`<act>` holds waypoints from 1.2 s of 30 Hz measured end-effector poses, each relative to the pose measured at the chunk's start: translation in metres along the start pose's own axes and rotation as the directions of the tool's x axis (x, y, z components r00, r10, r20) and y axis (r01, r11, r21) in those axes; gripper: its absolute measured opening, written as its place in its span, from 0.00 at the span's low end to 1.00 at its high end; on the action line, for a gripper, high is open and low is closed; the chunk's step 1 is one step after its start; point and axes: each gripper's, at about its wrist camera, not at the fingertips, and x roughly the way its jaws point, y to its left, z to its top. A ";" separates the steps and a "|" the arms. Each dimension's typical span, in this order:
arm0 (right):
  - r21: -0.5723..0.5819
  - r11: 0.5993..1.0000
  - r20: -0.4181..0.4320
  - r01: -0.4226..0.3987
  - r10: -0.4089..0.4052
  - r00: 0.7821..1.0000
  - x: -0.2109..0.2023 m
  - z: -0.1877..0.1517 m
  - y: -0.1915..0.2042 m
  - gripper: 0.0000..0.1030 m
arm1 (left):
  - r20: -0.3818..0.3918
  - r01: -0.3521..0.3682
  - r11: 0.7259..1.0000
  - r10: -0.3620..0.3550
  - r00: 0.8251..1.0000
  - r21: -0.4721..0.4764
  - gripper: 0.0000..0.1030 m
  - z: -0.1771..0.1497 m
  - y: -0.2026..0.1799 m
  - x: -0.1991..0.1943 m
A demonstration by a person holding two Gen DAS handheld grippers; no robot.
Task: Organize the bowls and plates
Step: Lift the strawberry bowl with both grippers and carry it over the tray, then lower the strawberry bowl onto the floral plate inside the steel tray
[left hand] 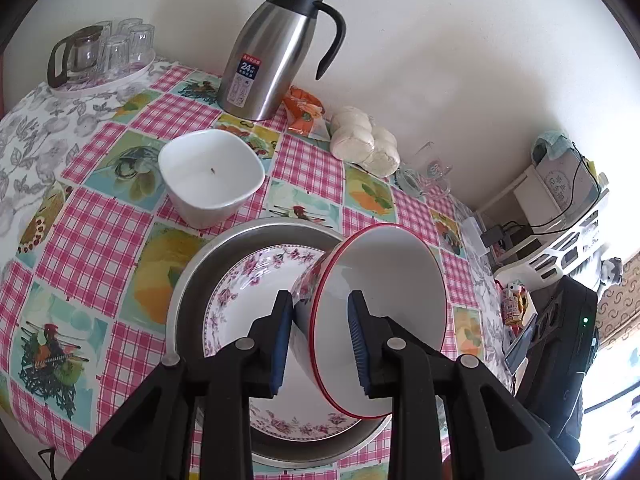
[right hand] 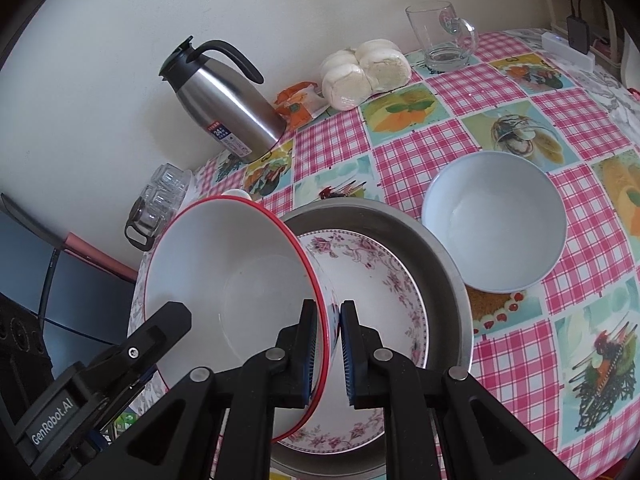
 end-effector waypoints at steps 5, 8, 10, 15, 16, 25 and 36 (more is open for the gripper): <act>-0.004 1.000 -0.007 0.015 -0.015 1.000 0.005 0.001 0.004 0.13 | -0.019 -0.006 1.000 0.006 1.000 -0.022 0.27 0.001 0.007 0.005; 0.002 1.000 -0.020 0.020 -0.020 1.000 0.010 0.001 0.003 0.13 | -0.033 -0.014 0.999 0.013 0.999 -0.031 0.27 0.000 0.010 0.010; 0.007 1.000 -0.033 0.024 -0.023 0.999 0.014 0.001 0.001 0.13 | -0.045 -0.018 0.999 0.016 0.999 -0.037 0.27 0.000 0.012 0.013; 0.020 0.999 -0.064 0.029 -0.028 0.998 0.024 0.001 -0.004 0.13 | -0.071 -0.026 0.999 0.022 0.997 -0.048 0.27 -0.001 0.016 0.022; 0.021 0.999 -0.070 0.033 -0.031 0.997 0.026 0.001 -0.005 0.13 | -0.078 -0.027 0.998 0.023 0.997 -0.050 0.27 -0.001 0.017 0.024; 0.023 0.998 -0.093 0.057 -0.055 0.994 0.033 0.003 -0.008 0.16 | -0.120 -0.031 0.996 0.021 0.993 -0.078 0.27 -0.002 0.024 0.038; 0.030 0.998 -0.121 0.057 -0.053 0.991 0.040 0.004 -0.009 0.18 | -0.134 -0.036 0.994 0.021 0.991 -0.107 0.27 -0.001 0.031 0.043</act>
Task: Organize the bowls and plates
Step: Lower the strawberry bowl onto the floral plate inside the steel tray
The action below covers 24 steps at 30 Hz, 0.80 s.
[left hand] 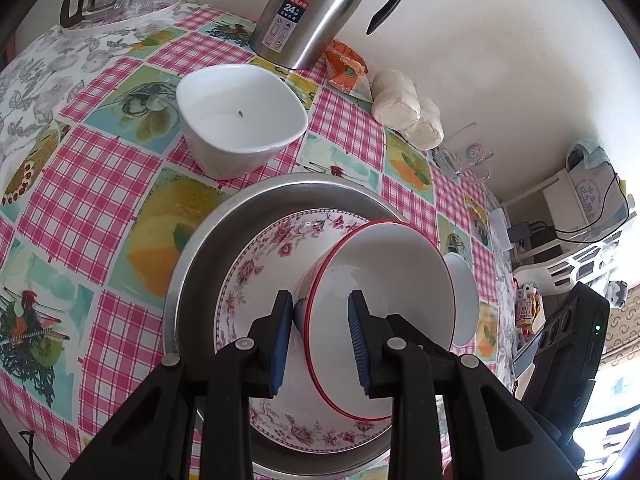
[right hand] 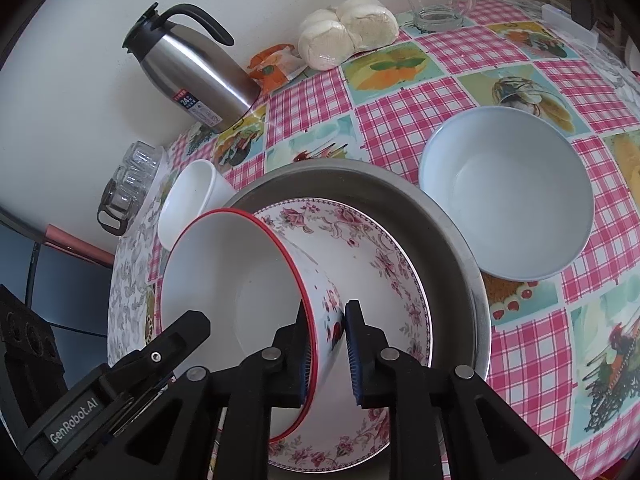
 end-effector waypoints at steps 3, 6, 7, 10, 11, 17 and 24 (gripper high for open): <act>0.002 1.000 -0.003 -0.001 0.001 1.000 0.001 0.000 0.000 0.18 | -0.001 0.003 1.000 -0.003 1.000 -0.002 0.27 0.001 0.001 0.000; 0.007 1.000 -0.005 -0.006 0.007 1.000 0.002 0.000 -0.001 0.19 | -0.003 0.002 1.000 -0.002 1.000 -0.004 0.27 0.001 0.002 0.001; 0.009 1.000 -0.006 -0.009 0.009 1.000 0.002 0.000 -0.001 0.20 | -0.004 0.002 1.000 -0.002 1.000 -0.005 0.27 0.001 0.001 0.001; 0.013 1.000 -0.009 -0.011 0.011 1.000 0.003 0.000 -0.002 0.21 | -0.006 0.001 1.000 -0.001 1.000 -0.003 0.27 0.001 0.001 0.002; 0.014 1.000 -0.010 -0.011 0.011 1.000 0.003 0.000 -0.002 0.21 | -0.006 0.001 1.000 -0.001 1.000 -0.003 0.27 0.001 0.001 0.002; 0.016 1.000 -0.011 -0.011 0.011 1.000 0.003 0.000 -0.002 0.22 | -0.006 0.000 1.000 0.000 1.000 -0.003 0.27 0.001 0.002 0.003; 0.005 1.000 -0.006 -0.011 0.011 1.000 0.002 0.000 0.000 0.24 | 0.006 -0.002 1.000 0.002 1.000 -0.007 0.27 0.001 0.004 0.001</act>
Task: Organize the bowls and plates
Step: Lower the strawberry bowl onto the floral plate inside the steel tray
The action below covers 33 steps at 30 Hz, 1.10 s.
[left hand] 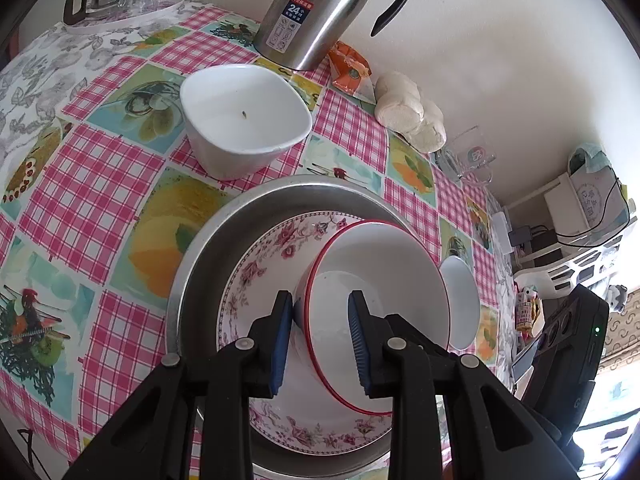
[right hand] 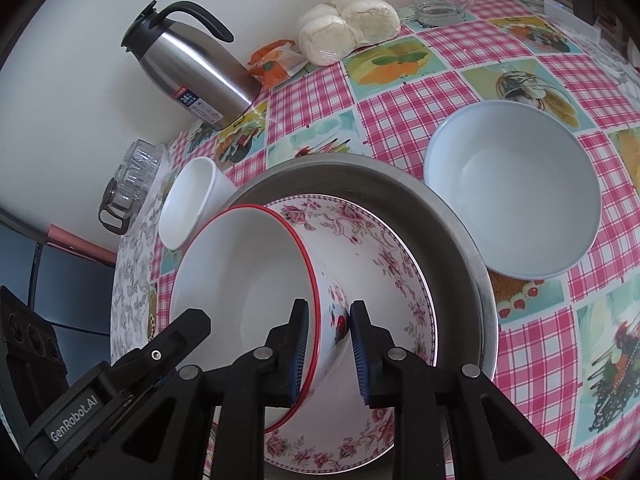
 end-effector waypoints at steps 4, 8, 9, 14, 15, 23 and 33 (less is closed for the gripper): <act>-0.011 1.000 0.005 -0.005 0.005 1.000 0.001 0.000 0.002 0.25 | 0.013 -0.003 1.000 0.003 1.000 -0.001 0.27 0.001 0.001 -0.003; -0.024 1.000 0.006 -0.008 0.008 1.000 0.001 0.000 0.005 0.25 | 0.018 -0.006 1.000 0.006 1.000 -0.008 0.28 0.002 0.004 -0.005; -0.029 1.000 0.005 -0.007 0.007 1.000 0.002 0.000 0.006 0.25 | 0.018 -0.006 1.000 0.006 1.000 -0.010 0.28 0.002 0.004 -0.005; -0.030 0.999 -0.002 -0.021 0.021 1.000 0.003 0.000 0.006 0.26 | 0.017 0.003 1.000 -0.003 1.000 -0.024 0.28 0.002 0.006 -0.005; -0.021 0.999 -0.005 -0.030 0.030 1.000 0.003 0.001 0.005 0.26 | 0.014 0.008 1.000 -0.008 1.000 -0.025 0.28 0.002 0.006 -0.005; 0.006 0.998 0.009 -0.058 0.058 0.998 -0.004 0.005 -0.004 0.26 | 0.015 0.027 0.999 -0.026 1.000 -0.020 0.28 0.003 0.002 -0.003; 0.007 0.998 0.029 -0.068 0.068 0.997 -0.011 0.006 -0.006 0.26 | 0.011 0.039 0.999 -0.039 0.999 -0.030 0.28 0.003 0.002 -0.003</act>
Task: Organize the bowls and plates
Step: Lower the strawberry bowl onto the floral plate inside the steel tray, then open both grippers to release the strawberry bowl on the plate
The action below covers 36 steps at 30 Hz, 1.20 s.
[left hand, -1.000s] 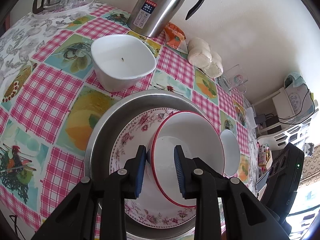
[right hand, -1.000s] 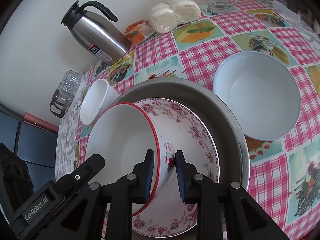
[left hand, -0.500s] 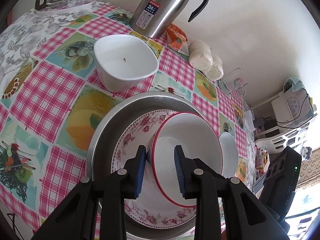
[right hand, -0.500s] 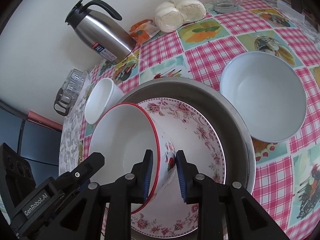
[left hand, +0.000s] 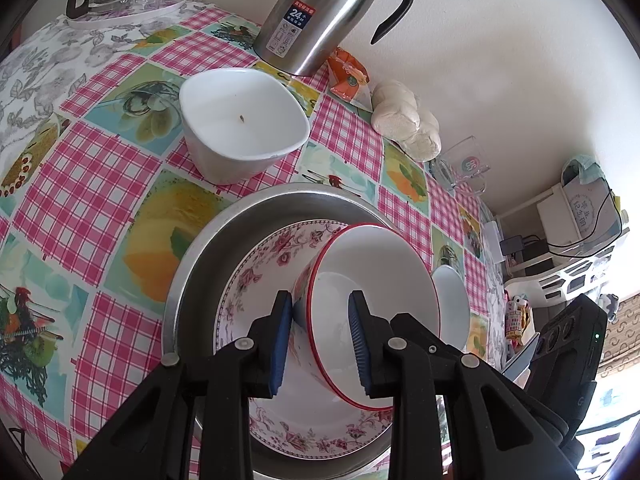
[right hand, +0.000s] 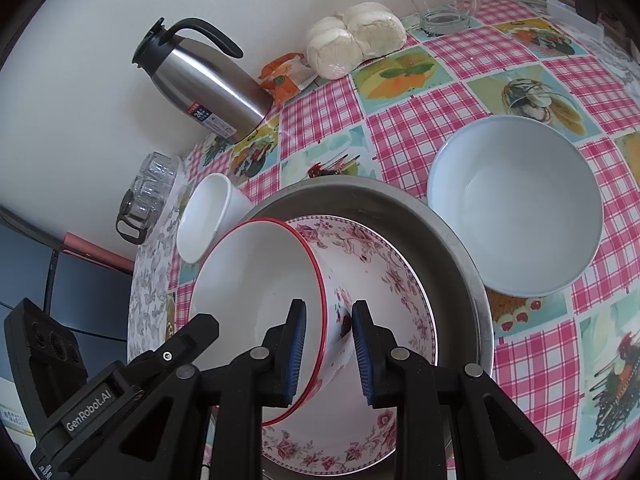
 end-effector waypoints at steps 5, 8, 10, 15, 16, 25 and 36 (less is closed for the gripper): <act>-0.012 1.000 0.008 0.006 -0.006 1.000 -0.003 0.000 0.001 0.26 | -0.002 0.004 1.000 -0.004 1.000 -0.016 0.28 0.001 0.003 0.000; -0.014 1.000 0.007 0.016 -0.015 1.000 -0.003 0.000 0.001 0.26 | -0.007 0.009 1.000 -0.009 1.000 -0.014 0.28 0.001 0.003 0.000; -0.015 1.000 0.006 0.018 -0.018 1.000 -0.003 0.000 0.000 0.26 | -0.007 0.013 1.000 -0.013 1.000 -0.019 0.29 0.001 0.004 -0.001; -0.047 0.998 0.042 0.043 -0.041 0.998 -0.016 0.003 0.007 0.26 | 0.038 -0.012 1.000 0.012 0.999 0.010 0.30 0.004 0.000 -0.015; -0.057 0.997 0.055 0.051 -0.047 0.997 -0.020 0.004 0.009 0.26 | 0.050 -0.017 1.000 0.016 0.999 0.020 0.30 0.004 -0.002 -0.019; -0.137 0.983 0.181 0.123 -0.097 0.979 -0.054 0.008 0.028 0.28 | 0.124 -0.100 0.993 0.093 0.988 0.058 0.43 0.008 -0.008 -0.036; -0.227 0.948 0.187 0.224 -0.184 0.965 -0.038 -0.002 0.044 0.78 | 0.116 -0.289 0.955 0.294 0.949 -0.062 0.66 0.016 0.027 -0.041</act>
